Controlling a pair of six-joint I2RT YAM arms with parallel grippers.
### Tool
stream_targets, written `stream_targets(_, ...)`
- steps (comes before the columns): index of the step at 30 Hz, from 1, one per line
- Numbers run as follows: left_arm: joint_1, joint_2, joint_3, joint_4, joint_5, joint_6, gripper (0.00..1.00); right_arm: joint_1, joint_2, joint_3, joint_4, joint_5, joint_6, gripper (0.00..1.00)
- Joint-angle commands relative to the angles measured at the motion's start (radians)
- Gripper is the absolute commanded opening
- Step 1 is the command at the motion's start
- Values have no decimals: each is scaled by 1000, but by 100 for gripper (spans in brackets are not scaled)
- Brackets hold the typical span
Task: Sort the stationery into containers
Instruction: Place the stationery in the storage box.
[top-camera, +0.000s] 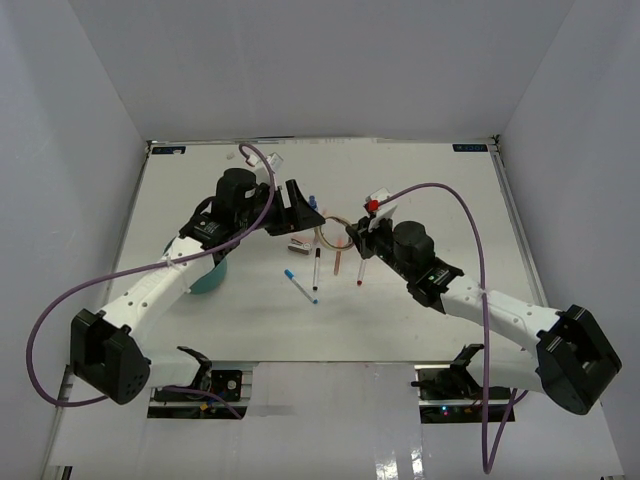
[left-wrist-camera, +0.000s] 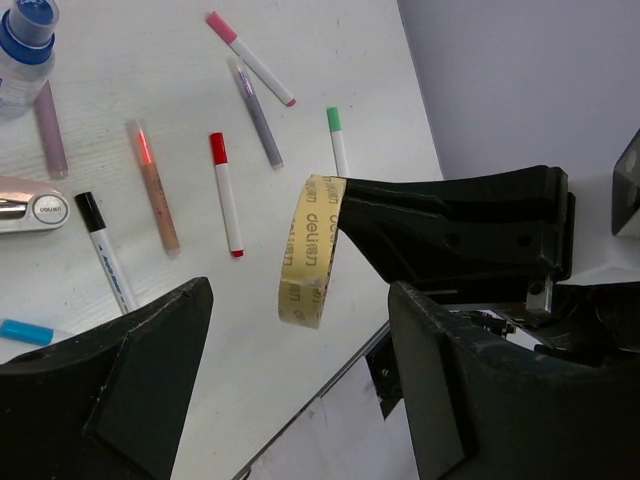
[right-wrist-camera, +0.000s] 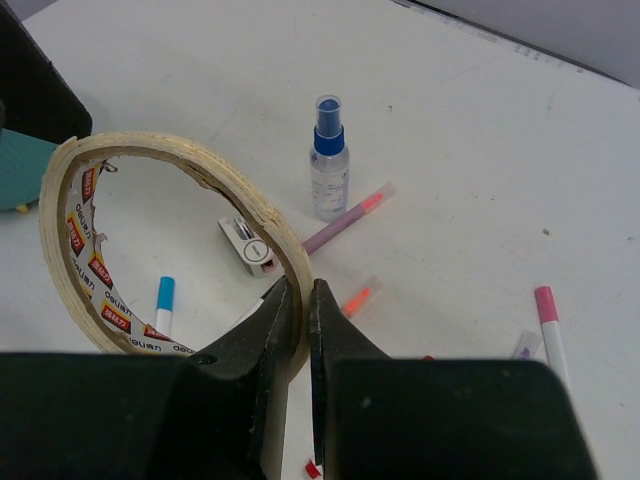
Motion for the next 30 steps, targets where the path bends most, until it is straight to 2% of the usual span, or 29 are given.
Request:
stream_targets(1,-22,21,21,21,-43,15,81,12,8,39,72,-19,-2,10)
stream_targets(8,-41,40,4,58,-52,14,68,19,24,45,75,-32,2,10)
stream_targets(11,-42,38,4,61,-58,18,55,21,26,44,78,-30,2,11)
stream_targets(12,-42,33,4,61,-61,21,46,19,28,44,80,-30,4,12)
stream_targets(15,-44,20,-4,65,-75,26,32,19,29,42,80,-39,4,17)
stream_targets(16,-44,17,-9,65,-77,27,22,19,29,42,80,-41,5,23)
stream_targets(18,-44,10,-13,65,-81,30,14,19,26,41,80,-47,5,30)
stream_targets(19,-44,4,-18,65,-84,35,9,21,25,41,80,-49,5,37)
stream_targets(24,-44,-23,-39,64,-107,46,1,19,20,44,75,-55,2,56)
stream_targets(25,-44,-28,-42,59,-119,50,0,19,20,45,70,-55,2,68)
stream_targets(26,-44,-39,-42,55,-129,61,0,21,20,51,58,-59,4,73)
stream_targets(27,-44,-43,-42,39,-141,66,0,21,17,53,54,-61,2,85)
stream_targets(30,-44,-62,-32,3,-216,96,0,21,2,56,25,-58,4,98)
